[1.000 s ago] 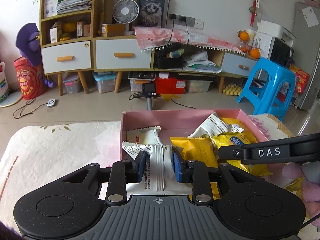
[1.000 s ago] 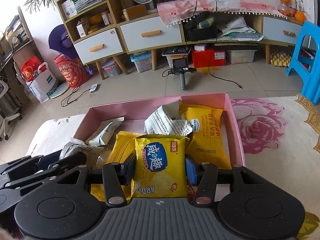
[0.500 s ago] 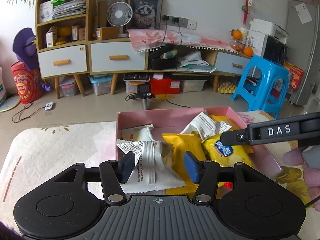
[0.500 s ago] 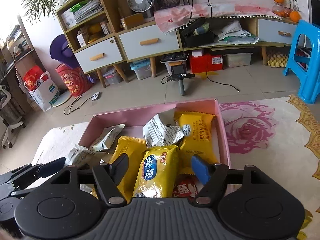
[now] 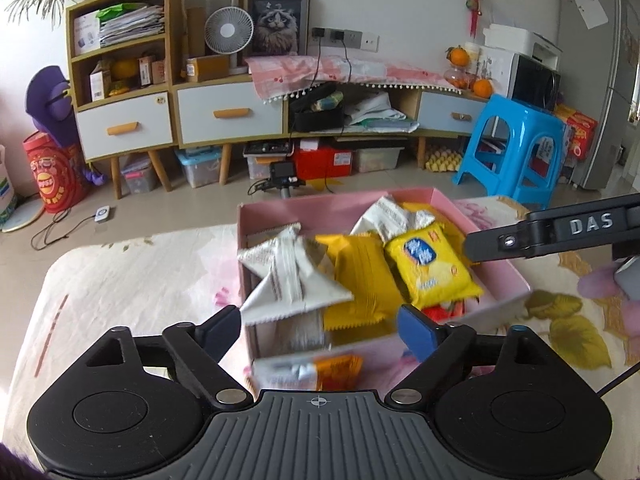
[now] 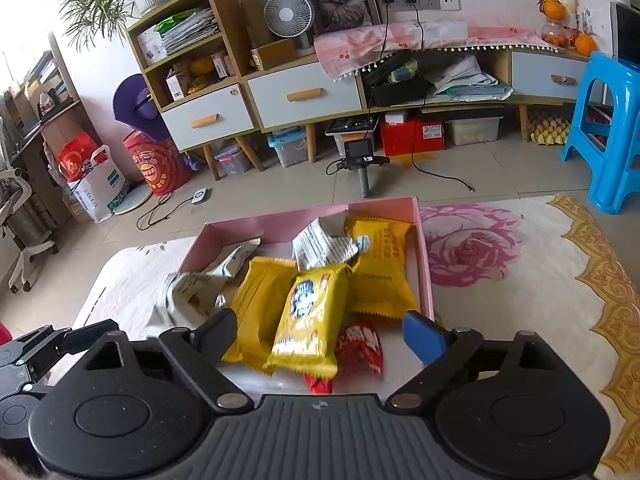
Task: Organize snacks
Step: 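Move both tools back over the remaining snacks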
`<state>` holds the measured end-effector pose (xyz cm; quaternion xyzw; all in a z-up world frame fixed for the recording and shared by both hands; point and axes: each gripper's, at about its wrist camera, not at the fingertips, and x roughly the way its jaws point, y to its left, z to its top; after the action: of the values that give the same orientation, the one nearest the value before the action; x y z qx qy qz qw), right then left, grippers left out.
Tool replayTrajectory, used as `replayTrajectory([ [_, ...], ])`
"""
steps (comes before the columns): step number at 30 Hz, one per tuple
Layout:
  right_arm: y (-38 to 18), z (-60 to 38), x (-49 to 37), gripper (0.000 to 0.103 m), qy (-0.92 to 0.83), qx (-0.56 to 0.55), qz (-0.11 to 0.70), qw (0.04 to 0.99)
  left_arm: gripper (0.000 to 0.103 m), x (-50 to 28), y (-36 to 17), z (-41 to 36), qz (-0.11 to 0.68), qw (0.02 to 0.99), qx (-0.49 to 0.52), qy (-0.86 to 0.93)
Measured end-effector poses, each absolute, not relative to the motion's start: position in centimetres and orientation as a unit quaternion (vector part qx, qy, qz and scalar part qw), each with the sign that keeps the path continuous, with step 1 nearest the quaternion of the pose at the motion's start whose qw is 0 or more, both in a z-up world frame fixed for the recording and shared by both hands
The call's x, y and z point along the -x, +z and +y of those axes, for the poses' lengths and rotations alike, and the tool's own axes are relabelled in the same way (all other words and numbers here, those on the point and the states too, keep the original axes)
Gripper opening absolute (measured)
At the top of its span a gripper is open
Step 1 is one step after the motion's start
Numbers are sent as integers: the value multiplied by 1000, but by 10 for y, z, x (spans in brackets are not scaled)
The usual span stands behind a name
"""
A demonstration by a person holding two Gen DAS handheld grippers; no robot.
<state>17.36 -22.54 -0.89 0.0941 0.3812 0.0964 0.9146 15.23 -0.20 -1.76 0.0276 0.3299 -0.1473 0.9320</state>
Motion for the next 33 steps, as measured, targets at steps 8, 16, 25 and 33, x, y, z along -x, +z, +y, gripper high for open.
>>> replayTrajectory([
  [8,-12,-228,-140,89,104,-84,382,915,94,-120,-26,13,346,928,-26,-139],
  [16,-24,-217,-101,90,117,-43,382,916,95,-83,-36,28,337,930,-21,-143],
  [25,-40,-210,-62,93,123,-24,360,924,98,-56,-54,39,333,928,-8,-169],
  [33,-63,-204,-36,93,132,6,339,931,98,-51,-76,38,335,914,-31,-228],
])
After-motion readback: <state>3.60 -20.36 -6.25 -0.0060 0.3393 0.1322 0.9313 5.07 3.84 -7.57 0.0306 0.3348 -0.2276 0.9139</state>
